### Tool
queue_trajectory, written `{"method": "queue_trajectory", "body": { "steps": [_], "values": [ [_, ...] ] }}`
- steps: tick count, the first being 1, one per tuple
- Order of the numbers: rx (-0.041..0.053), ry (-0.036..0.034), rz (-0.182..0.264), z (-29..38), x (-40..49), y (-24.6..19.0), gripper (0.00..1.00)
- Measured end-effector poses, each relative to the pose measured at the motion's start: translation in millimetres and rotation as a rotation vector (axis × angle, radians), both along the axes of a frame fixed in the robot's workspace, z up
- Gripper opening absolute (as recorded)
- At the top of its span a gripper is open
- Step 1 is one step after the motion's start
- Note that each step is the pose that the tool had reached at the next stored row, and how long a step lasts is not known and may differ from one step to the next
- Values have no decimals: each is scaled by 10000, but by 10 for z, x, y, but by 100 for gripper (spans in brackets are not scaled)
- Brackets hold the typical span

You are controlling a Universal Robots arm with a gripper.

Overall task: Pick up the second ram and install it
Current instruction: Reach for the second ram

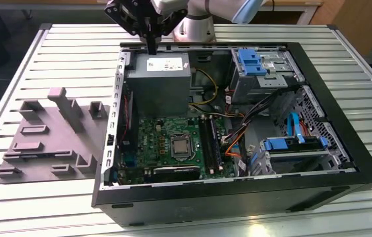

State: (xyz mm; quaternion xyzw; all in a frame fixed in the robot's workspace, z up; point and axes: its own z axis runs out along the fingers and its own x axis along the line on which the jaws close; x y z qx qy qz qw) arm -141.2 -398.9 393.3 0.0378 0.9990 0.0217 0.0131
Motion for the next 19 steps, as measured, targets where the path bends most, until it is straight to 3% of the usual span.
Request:
{"method": "queue_trajectory", "body": {
  "steps": [19],
  "values": [
    [-1,0,0,0,-48,0,11]
  ]
}}
